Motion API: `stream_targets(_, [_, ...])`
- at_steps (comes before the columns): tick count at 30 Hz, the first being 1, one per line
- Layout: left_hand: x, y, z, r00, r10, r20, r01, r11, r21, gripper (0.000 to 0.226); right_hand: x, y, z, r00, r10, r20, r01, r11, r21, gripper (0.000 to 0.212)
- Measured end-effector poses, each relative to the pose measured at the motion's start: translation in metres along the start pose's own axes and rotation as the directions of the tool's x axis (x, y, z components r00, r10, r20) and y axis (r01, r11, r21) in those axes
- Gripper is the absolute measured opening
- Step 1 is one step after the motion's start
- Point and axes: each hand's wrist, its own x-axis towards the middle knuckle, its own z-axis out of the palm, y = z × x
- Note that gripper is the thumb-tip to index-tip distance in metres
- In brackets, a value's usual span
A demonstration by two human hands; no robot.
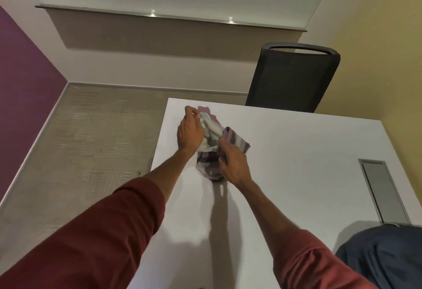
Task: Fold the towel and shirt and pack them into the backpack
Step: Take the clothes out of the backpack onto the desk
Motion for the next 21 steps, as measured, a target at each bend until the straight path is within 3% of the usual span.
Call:
stream_targets(7, [-0.007,0.057,-0.042,0.983,0.177,-0.043,-0.181,0.979,-0.095,0.010,-0.003,-0.031,-0.023,0.991,0.005,-0.137,0.002,0.999,0.051,0.032])
stream_targets(15, [-0.024,0.137,-0.090,0.976,0.086,-0.201,-0.145,0.943,-0.301,0.015,-0.015,-0.064,-0.066,0.990,-0.007,-0.139,0.018,0.997,0.078,0.077])
stream_targets(21, [-0.050,0.173,-0.120,0.966,0.171,-0.193,-0.236,0.886,-0.399,0.033,-0.030,-0.095,-0.097,0.975,-0.083,-0.207,0.105,0.989,0.099,0.078])
